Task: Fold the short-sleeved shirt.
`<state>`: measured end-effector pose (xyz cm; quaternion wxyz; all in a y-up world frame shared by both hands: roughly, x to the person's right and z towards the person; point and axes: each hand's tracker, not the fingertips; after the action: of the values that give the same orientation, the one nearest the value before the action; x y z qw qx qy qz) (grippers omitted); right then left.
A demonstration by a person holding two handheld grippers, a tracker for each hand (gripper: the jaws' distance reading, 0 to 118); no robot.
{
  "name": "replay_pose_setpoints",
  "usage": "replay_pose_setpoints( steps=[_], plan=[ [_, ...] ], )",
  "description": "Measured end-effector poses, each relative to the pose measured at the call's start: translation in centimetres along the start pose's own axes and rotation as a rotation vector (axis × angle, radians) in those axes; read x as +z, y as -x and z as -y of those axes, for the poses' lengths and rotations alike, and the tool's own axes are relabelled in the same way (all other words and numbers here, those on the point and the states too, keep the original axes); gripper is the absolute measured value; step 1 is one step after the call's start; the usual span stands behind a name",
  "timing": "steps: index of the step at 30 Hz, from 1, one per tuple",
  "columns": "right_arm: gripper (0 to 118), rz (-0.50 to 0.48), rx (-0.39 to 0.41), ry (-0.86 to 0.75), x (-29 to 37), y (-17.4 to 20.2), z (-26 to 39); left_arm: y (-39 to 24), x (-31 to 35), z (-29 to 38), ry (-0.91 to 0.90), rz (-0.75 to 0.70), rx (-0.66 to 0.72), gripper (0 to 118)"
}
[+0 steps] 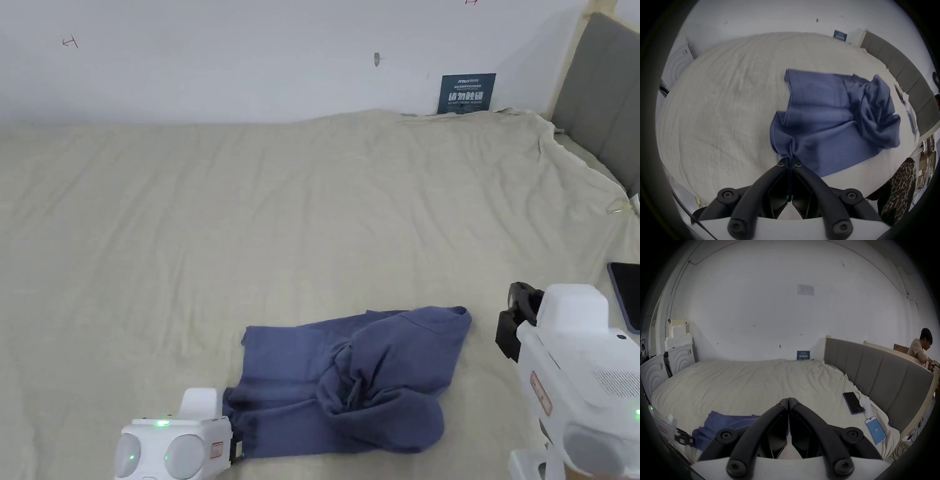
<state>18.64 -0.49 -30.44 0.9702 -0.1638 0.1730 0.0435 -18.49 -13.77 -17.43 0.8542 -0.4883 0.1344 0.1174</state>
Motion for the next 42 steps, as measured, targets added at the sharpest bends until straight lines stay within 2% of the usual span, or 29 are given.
replay_pose_setpoints(
  steps=[5,6,7,9,11,12,13,18,21,22,25,26,27,32,35,39,42],
  plan=[
    [1,-0.046,0.042,0.160,-6.4,-0.5,0.2,0.9,3.7,-1.8,-0.095,0.046,0.016,0],
    [3,-0.047,0.052,0.182,-7.7,-0.5,0.4,1.1,4.2,-2.2,-0.105,0.049,0.016,0],
    [10,-0.054,0.067,0.222,-9.0,-0.6,0.6,1.4,4.4,-2.6,-0.114,0.052,0.020,0],
    [52,-0.072,0.084,0.311,-12.0,-0.4,1.2,1.9,4.8,-3.0,-0.130,0.066,0.035,0],
    [94,-0.060,0.067,0.345,-14.4,-0.3,2.2,2.0,5.0,-3.3,-0.141,0.075,0.046,0],
    [101,-0.054,0.069,0.370,-15.6,-0.3,2.6,2.0,5.0,-3.4,-0.139,0.077,0.046,0],
    [102,-0.052,0.065,0.382,-16.5,0.1,3.0,2.0,5.0,-3.4,-0.139,0.078,0.045,0],
    [102,-0.029,0.040,0.530,-21.4,0.3,5.4,2.2,4.4,-3.5,-0.131,0.080,0.036,0],
    [90,-0.012,-0.030,0.609,-23.4,0.1,6.7,2.4,4.2,-3.6,-0.124,0.083,0.040,0],
    [81,-0.006,-0.045,0.625,-23.8,0.0,7.0,2.5,4.2,-3.6,-0.122,0.086,0.042,0],
    [33,0.000,-0.086,0.673,-24.9,-0.3,8.3,2.6,4.1,-3.6,-0.118,0.088,0.043,0],
    [11,-0.020,-0.106,0.677,-24.9,-0.4,8.6,2.6,4.1,-3.6,-0.116,0.088,0.040,0],
    [4,-0.030,-0.113,0.677,-24.7,-0.3,8.7,2.6,4.0,-3.6,-0.117,0.088,0.040,0],
    [3,-0.046,-0.083,0.589,-21.0,0.5,6.8,2.9,4.3,-3.5,-0.130,0.105,0.059,0],
    [3,-0.096,-0.131,0.512,-19.0,-1.0,5.0,3.2,4.8,-3.6,-0.149,0.130,0.095,0],
    [2,-0.143,-0.127,0.415,-14.9,-1.9,1.3,3.7,6.1,-4.2,-0.181,0.170,0.145,0],
    [2,-0.183,-0.166,0.334,-11.5,-2.3,-1.8,4.4,7.3,-5.0,-0.220,0.173,0.165,0]
  ],
)
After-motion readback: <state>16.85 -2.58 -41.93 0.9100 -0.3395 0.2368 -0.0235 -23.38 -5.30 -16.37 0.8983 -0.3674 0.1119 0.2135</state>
